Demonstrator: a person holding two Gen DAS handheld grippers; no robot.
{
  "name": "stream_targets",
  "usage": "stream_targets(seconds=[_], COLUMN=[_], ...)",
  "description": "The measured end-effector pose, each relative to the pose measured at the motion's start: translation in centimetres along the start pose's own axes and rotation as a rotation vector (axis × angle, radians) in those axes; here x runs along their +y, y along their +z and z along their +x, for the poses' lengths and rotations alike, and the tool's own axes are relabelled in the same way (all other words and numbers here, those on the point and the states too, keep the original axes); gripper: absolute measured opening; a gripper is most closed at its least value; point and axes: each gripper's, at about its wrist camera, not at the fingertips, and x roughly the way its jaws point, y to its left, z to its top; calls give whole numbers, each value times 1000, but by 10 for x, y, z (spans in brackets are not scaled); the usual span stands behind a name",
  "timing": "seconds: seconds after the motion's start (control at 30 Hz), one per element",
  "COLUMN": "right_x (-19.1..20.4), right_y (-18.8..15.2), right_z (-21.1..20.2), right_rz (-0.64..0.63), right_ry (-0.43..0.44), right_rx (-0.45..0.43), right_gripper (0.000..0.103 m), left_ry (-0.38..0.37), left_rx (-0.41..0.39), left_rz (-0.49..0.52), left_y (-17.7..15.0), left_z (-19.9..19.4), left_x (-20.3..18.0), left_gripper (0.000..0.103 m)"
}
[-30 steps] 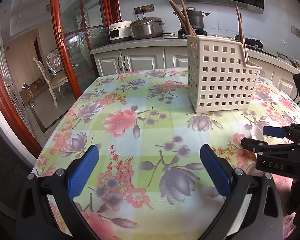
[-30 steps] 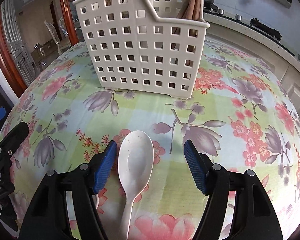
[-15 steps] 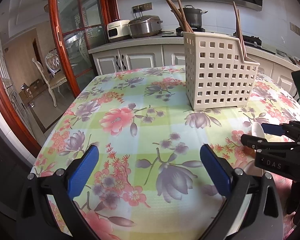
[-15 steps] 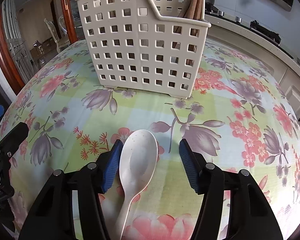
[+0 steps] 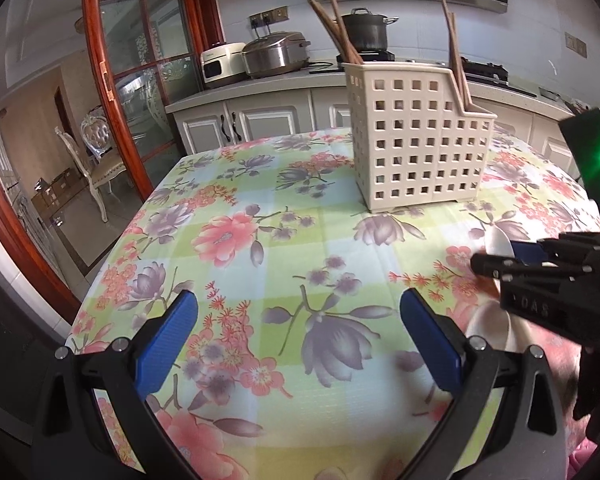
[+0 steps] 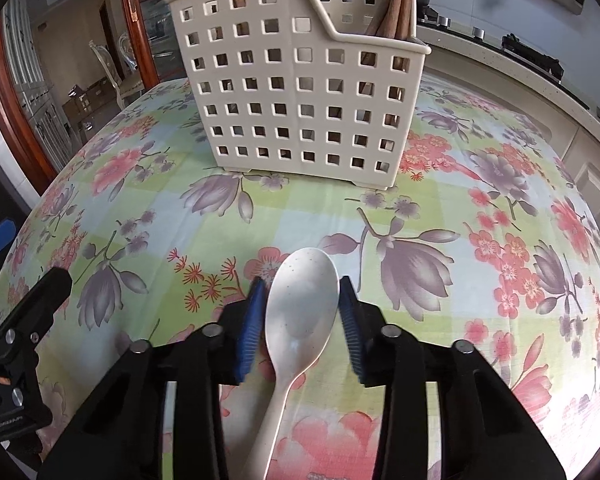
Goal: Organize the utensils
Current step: 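Close the right tool on the white spoon while the left tool grasps another spoon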
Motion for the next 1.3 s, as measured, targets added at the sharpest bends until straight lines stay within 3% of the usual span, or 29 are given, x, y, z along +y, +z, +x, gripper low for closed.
stream_targets(seconds=[0.43, 0.7, 0.97, 1.07, 1.23, 1.3], right_x=[-39, -60, -68, -69, -69, -69], right_y=[-13, -23, -29, -29, -30, -30], right_z=[-22, -33, -33, -33, -35, -35], right_rz=[64, 86, 98, 101, 101, 100], right_ry=[8, 11, 35, 41, 40, 37], right_rx=[-63, -91, -93, -96, -100, -101], right_gripper=[31, 31, 31, 31, 31, 31], left_ry=[-154, -229, -283, -326, -379, -370], left_rx=[56, 143, 199, 214, 226, 220], left_rz=[171, 252, 269, 252, 249, 252], left_y=[-10, -16, -7, -7, -8, -8], left_z=[-3, 16, 27, 26, 23, 22], left_x=[-59, -95, -102, -102, -105, -105], left_gripper=[98, 82, 80, 67, 38, 36])
